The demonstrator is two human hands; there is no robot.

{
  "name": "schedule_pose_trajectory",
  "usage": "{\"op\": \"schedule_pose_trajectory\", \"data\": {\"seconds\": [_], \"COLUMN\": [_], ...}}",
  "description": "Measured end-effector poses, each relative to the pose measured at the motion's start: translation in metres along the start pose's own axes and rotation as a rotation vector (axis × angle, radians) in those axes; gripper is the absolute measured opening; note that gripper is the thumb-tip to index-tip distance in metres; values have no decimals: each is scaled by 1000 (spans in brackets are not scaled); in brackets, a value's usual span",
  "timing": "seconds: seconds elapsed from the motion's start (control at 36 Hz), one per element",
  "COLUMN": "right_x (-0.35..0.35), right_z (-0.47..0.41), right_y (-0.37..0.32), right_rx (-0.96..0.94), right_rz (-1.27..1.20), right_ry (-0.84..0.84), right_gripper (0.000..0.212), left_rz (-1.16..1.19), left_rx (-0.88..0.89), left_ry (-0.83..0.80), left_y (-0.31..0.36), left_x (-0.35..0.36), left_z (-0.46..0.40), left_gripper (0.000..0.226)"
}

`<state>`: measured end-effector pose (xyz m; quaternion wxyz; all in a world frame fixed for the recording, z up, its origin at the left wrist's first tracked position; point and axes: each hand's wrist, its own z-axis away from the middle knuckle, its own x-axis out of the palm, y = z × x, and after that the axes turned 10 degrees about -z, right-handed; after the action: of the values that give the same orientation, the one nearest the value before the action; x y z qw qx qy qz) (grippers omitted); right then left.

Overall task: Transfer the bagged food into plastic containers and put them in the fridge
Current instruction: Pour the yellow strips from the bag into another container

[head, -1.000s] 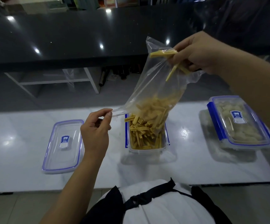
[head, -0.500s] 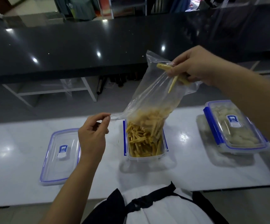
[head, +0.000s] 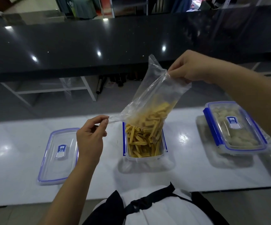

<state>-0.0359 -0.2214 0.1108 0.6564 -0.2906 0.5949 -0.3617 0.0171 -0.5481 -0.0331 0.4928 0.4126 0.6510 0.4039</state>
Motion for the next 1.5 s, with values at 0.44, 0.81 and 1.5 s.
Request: {"op": "schedule_pose_trajectory", "data": {"seconds": [0.44, 0.81, 1.5], "right_x": [69, 115, 97], "right_z": [56, 18, 10], "right_y": [125, 135, 140], "right_rx": [327, 658, 470], "right_rz": [-995, -1216, -1250], "right_ry": [275, 415, 298], "right_gripper": [42, 50, 18], "left_rz": [-22, -310, 116], "left_rx": [-136, -77, -299], "left_ry": [-179, -644, -494], "left_y": [-10, 42, 26], "left_x": [-12, 74, 100], "left_z": [0, -92, -108], "left_gripper": [17, 56, 9]}}
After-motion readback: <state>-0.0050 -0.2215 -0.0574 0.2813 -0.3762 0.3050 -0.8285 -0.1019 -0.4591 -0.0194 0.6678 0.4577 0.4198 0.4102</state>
